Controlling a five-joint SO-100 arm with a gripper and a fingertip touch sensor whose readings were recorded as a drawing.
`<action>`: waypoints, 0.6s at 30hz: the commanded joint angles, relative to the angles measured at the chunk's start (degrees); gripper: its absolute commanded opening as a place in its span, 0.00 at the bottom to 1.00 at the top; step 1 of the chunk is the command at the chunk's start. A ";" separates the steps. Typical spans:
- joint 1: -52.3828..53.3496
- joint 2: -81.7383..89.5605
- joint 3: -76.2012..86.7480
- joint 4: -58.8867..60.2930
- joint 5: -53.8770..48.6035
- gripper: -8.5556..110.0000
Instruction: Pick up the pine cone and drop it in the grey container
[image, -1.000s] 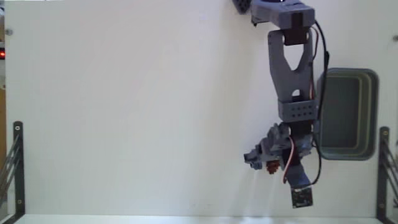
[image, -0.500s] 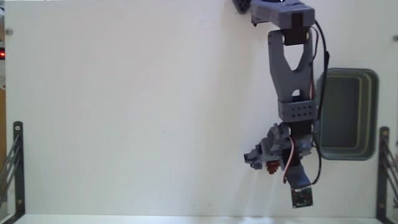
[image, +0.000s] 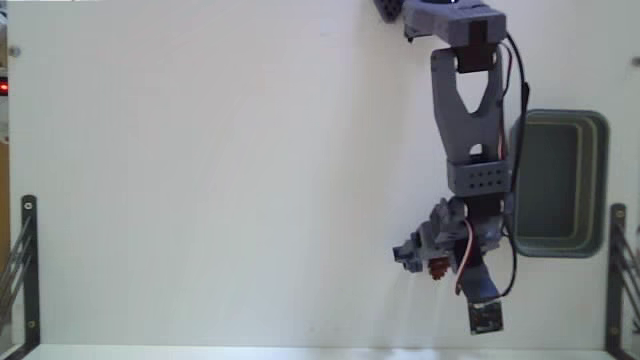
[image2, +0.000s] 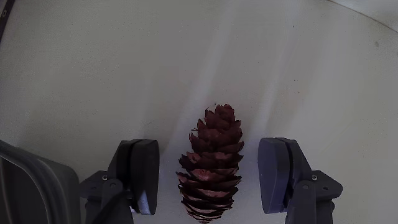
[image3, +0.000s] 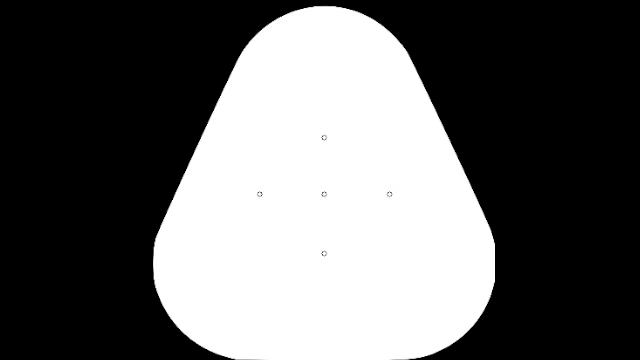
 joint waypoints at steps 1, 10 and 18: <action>-0.92 2.51 -0.29 -0.98 0.26 0.88; -0.92 2.51 -0.29 -0.98 0.26 0.86; -0.92 2.51 -0.29 -0.98 0.26 0.84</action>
